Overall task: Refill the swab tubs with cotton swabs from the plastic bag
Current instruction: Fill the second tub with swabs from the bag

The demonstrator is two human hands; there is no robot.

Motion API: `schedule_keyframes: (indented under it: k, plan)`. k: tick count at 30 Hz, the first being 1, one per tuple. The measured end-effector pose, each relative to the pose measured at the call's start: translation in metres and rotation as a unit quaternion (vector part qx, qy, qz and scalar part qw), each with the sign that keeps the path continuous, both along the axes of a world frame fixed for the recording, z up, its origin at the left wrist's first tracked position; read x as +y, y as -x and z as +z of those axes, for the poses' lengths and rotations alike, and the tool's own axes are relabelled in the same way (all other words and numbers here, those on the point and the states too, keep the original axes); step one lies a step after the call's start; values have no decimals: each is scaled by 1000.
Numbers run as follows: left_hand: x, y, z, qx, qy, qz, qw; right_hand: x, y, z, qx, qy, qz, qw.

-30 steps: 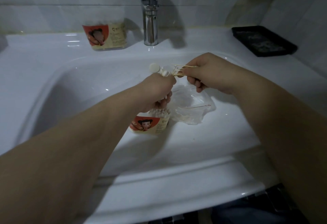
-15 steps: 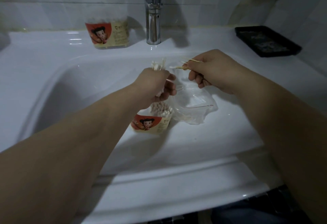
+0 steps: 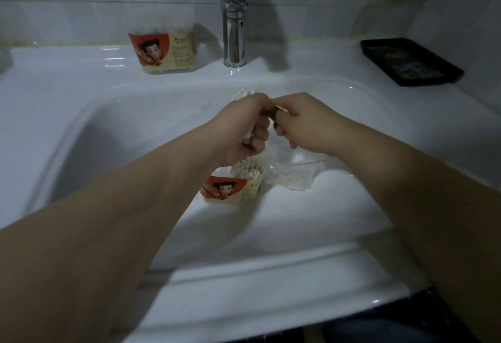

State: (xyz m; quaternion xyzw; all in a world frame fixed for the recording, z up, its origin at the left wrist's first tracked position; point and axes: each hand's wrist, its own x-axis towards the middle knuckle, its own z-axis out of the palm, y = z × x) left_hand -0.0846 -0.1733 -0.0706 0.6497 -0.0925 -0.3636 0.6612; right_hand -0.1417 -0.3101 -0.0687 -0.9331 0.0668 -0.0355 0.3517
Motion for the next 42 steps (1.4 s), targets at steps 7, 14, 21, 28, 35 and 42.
schedule_keyframes:
  k: [7,14,21,28,35,42]
  plan:
    - [2,-2,-4,-5,-1,36,999,7,0,0,-7,50,36,998]
    - [2,-3,-5,-15,-1,49,999,1,5,6,16,6,39,999]
    - [4,-3,-6,-53,-39,-22,998,-6,9,12,15,-12,63,998]
    - [4,-2,-5,-79,-48,-43,995,-1,6,14,-22,-14,55,998]
    - [4,-1,-6,-94,-49,-59,993,-4,6,12,-12,-16,57,998]
    - [3,-6,-9,-76,-71,10,995,-4,3,9,3,-44,8,999]
